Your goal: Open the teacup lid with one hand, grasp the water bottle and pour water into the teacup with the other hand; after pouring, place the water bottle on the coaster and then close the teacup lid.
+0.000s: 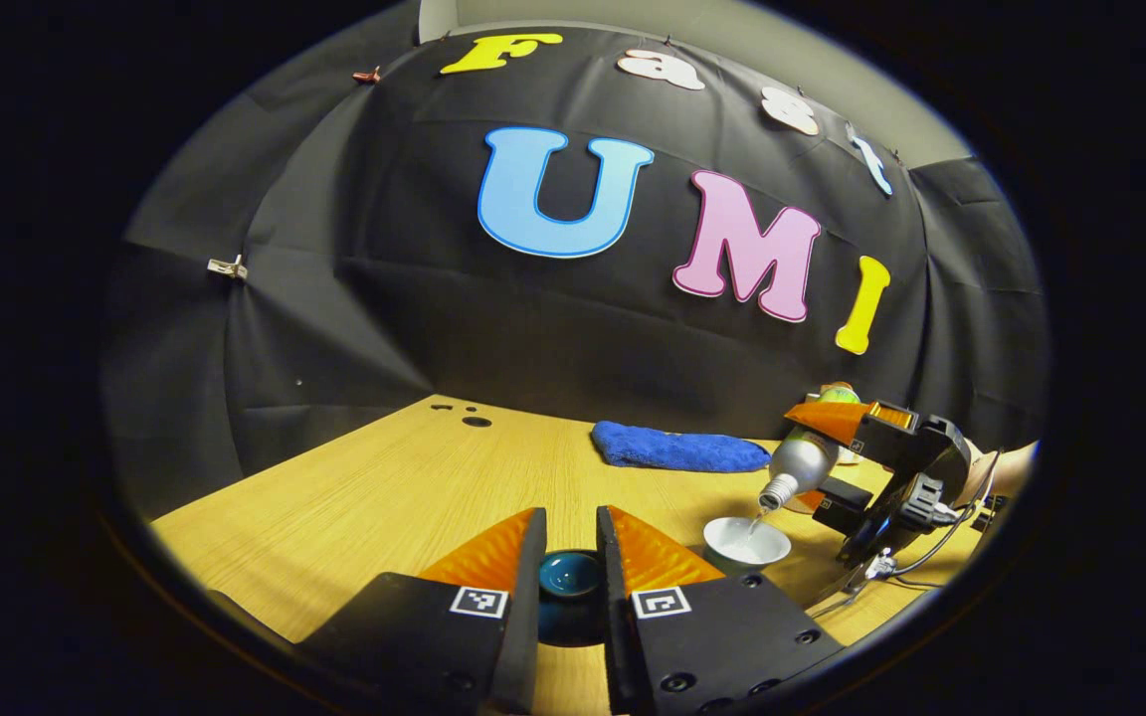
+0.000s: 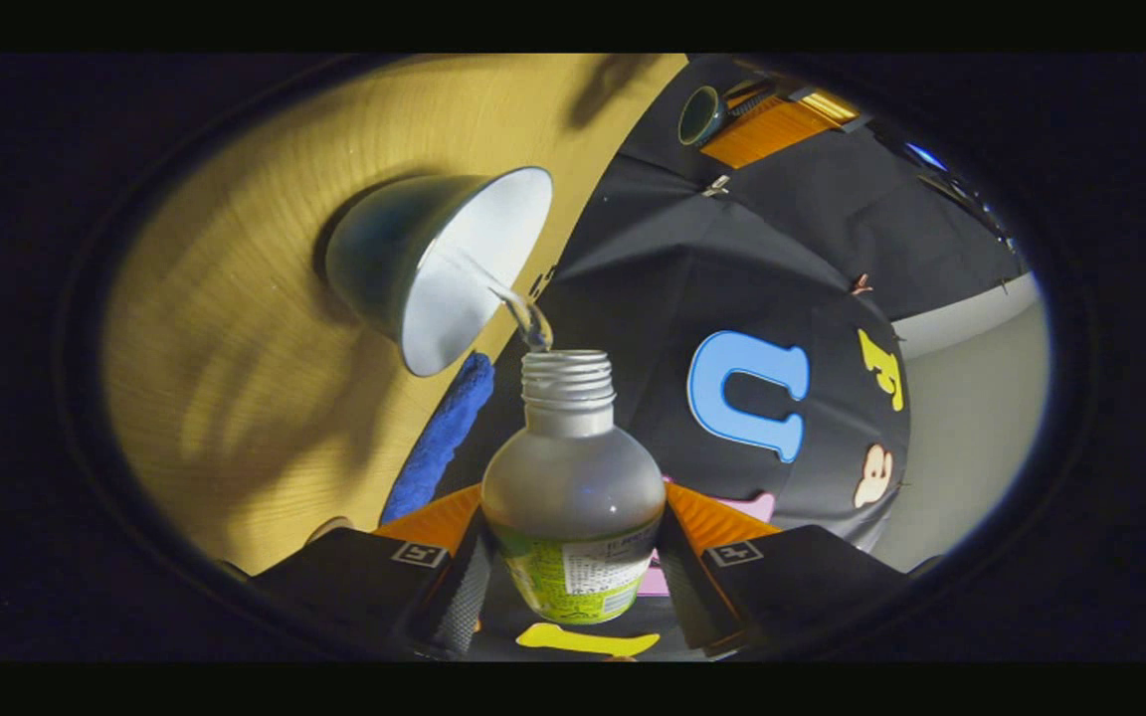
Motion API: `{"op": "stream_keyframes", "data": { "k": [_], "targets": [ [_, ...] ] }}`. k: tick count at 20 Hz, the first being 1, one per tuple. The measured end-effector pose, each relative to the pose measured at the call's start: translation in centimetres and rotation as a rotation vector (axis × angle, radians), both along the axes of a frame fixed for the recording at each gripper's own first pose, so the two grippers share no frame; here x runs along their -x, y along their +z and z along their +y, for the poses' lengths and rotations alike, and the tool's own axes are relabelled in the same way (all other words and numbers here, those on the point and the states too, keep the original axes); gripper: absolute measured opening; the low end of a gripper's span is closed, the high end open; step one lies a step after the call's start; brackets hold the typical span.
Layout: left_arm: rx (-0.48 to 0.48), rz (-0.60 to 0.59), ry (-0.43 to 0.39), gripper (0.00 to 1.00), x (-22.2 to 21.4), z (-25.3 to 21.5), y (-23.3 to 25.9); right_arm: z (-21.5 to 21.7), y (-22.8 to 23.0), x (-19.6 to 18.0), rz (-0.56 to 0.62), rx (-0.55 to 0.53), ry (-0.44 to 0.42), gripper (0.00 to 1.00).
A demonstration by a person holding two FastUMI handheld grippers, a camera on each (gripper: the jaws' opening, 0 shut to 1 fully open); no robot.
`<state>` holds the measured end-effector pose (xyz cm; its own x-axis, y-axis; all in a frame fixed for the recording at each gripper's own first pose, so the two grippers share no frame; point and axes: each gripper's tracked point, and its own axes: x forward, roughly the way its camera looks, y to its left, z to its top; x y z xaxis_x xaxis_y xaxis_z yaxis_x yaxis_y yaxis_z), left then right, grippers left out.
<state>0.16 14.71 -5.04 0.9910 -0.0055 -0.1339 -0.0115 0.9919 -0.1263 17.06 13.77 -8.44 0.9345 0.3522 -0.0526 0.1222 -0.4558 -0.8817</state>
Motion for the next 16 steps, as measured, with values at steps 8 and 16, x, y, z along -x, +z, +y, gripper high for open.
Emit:
{"op": "stream_keyframes", "data": {
  "k": [8,16],
  "targets": [
    [0.005,-0.004,-0.007,0.31,0.1,-0.2,0.4,1.7,2.2,0.5,-0.096,0.059,0.091,0.79],
    [0.003,-0.008,-0.016,0.31,0.1,-0.7,0.7,1.7,2.6,0.1,-0.126,0.073,0.098,0.76]
  ]
}}
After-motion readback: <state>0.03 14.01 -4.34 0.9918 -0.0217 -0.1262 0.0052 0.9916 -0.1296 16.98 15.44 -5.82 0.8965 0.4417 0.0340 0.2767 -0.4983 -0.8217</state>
